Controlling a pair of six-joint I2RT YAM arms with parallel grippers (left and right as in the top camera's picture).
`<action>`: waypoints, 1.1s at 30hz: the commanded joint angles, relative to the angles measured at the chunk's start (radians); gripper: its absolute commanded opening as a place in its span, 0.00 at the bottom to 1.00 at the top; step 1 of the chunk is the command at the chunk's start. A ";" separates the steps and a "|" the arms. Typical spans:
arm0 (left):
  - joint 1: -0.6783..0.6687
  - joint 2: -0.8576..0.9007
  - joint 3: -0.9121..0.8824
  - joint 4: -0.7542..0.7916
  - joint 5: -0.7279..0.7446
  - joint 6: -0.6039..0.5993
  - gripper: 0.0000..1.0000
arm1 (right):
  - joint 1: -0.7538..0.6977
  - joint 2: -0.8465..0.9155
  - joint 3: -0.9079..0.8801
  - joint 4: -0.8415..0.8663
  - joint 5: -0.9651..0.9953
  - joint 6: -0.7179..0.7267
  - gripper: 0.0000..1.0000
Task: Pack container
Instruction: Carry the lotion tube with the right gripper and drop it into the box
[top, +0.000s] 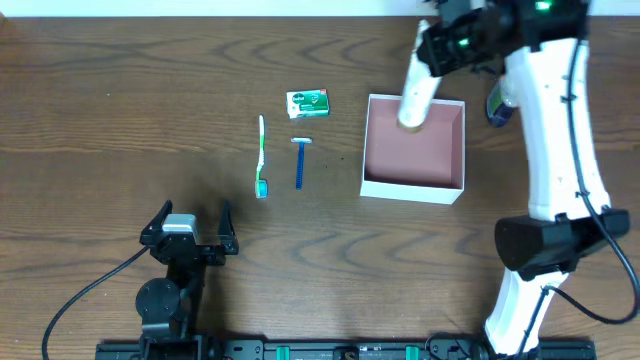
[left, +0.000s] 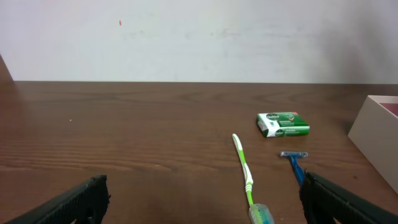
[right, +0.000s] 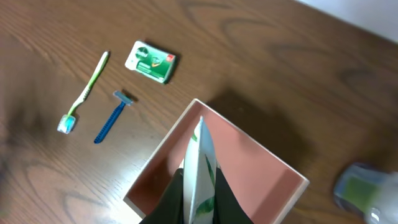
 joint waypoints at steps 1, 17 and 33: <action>-0.003 -0.006 -0.020 -0.026 0.003 -0.001 0.98 | 0.039 0.011 -0.052 0.048 0.012 0.015 0.01; -0.003 -0.006 -0.020 -0.026 0.003 -0.001 0.98 | 0.072 0.016 -0.383 0.394 0.037 0.107 0.01; -0.003 -0.006 -0.020 -0.026 0.003 -0.001 0.98 | 0.091 0.016 -0.506 0.551 0.038 0.135 0.10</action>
